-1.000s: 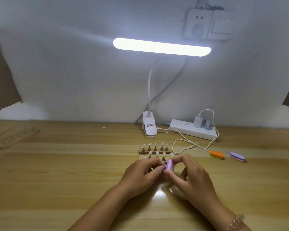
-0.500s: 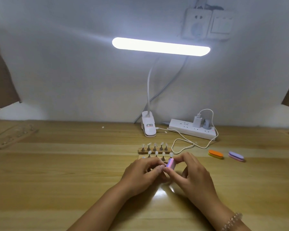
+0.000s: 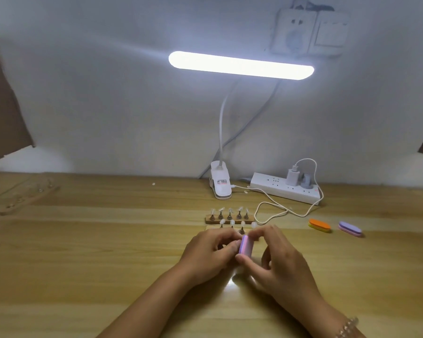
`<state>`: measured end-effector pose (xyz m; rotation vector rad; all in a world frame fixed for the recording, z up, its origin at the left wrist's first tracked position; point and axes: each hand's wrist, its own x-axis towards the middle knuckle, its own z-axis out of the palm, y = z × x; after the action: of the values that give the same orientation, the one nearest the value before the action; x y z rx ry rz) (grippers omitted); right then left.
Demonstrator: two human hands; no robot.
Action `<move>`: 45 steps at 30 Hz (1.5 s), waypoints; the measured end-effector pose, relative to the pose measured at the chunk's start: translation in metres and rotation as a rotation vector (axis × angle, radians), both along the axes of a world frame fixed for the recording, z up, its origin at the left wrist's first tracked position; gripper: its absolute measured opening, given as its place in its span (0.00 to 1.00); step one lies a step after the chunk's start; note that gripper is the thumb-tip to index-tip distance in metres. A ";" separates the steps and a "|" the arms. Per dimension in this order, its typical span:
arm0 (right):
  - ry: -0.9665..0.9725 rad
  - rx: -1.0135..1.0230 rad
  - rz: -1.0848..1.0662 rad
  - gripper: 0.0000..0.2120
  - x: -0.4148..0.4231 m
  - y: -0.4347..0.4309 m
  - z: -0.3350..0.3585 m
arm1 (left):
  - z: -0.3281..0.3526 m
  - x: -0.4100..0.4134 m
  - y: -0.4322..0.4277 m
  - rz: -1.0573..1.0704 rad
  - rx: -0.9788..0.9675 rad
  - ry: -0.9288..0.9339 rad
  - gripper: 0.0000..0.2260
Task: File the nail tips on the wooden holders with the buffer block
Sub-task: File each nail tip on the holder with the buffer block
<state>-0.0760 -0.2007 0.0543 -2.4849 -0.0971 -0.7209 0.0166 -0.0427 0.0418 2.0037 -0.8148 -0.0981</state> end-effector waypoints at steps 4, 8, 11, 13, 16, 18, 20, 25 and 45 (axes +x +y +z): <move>-0.014 -0.036 -0.062 0.16 0.002 -0.005 0.002 | 0.000 0.000 -0.001 0.018 0.033 -0.019 0.09; -0.017 -0.141 0.008 0.17 -0.003 0.001 0.002 | 0.000 0.000 0.000 0.005 0.030 -0.020 0.09; -0.009 0.028 -0.054 0.16 0.002 -0.007 0.004 | 0.001 0.000 -0.001 0.019 0.044 -0.026 0.09; -0.023 0.001 -0.061 0.15 0.002 -0.007 0.002 | 0.001 0.000 0.000 0.017 0.054 -0.034 0.09; -0.007 -0.059 0.008 0.16 -0.003 0.000 0.002 | 0.001 0.000 0.000 0.010 0.056 -0.030 0.10; 0.017 0.032 -0.002 0.16 0.000 -0.002 0.005 | 0.001 0.000 -0.001 0.021 0.065 -0.044 0.11; 0.006 0.063 -0.048 0.15 0.003 -0.007 0.004 | 0.001 0.001 -0.001 0.028 0.066 -0.048 0.10; 0.011 -0.035 0.036 0.17 -0.002 0.000 0.003 | 0.001 0.001 0.001 0.021 0.069 -0.040 0.10; -0.045 0.244 -0.119 0.13 0.007 -0.015 0.000 | 0.000 0.000 -0.002 -0.023 -0.067 0.045 0.08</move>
<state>-0.0690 -0.2152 0.0543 -2.2560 0.1165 -0.7882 0.0165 -0.0444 0.0418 1.9230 -0.8026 -0.1278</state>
